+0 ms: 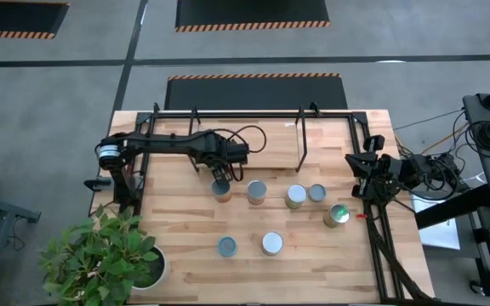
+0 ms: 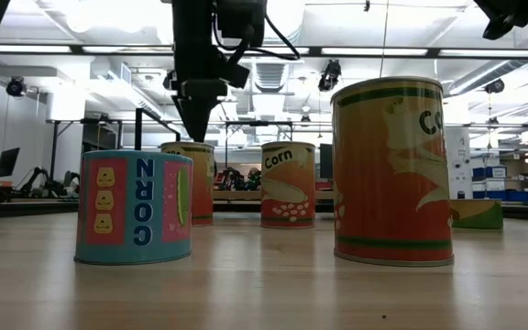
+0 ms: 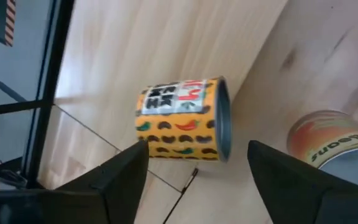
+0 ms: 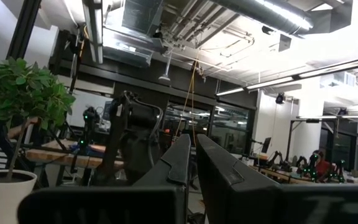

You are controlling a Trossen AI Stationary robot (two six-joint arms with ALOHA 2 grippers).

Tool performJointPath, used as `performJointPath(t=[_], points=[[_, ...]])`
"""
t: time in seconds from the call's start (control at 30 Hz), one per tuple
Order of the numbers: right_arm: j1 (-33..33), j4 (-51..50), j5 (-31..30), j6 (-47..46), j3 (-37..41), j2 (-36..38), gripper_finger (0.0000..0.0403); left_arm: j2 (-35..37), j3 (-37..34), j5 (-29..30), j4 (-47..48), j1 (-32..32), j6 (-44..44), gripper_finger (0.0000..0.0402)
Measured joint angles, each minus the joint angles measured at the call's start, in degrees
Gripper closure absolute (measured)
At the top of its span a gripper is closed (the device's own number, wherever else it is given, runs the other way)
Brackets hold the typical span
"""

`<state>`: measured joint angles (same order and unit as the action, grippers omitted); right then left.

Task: Pick and place cans onto a shelf
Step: Put the small yellow canned bean on the shelf

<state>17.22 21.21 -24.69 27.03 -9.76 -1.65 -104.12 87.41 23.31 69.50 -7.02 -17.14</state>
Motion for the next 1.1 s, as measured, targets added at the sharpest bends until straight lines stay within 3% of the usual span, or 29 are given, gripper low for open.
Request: performJointPath(t=[0.23,0.4,0.6,0.93,1.1], points=[[0.0,0.0,0.0,0.0,0.0,0.0,0.0385,0.0,-3.1,3.1,-1.3,0.5,-2.1,0.0141],[0.0,0.0,0.0,0.0,0.0,0.0,0.0385,0.0,-4.8,4.8,-3.0,0.5,-2.4,0.0164],[0.0,0.0,0.0,0.0,0.0,0.0,0.0385,0.0,-5.5,6.0,-4.1,0.6,-2.9,0.0226],[0.0,0.0,0.0,0.0,0.0,0.0,0.0385,0.0,-5.5,6.2,-4.5,0.6,-3.5,0.0379],[0.0,0.0,0.0,0.0,0.0,0.0,0.0385,0.0,-5.5,6.2,-4.7,0.6,-4.2,0.0396]])
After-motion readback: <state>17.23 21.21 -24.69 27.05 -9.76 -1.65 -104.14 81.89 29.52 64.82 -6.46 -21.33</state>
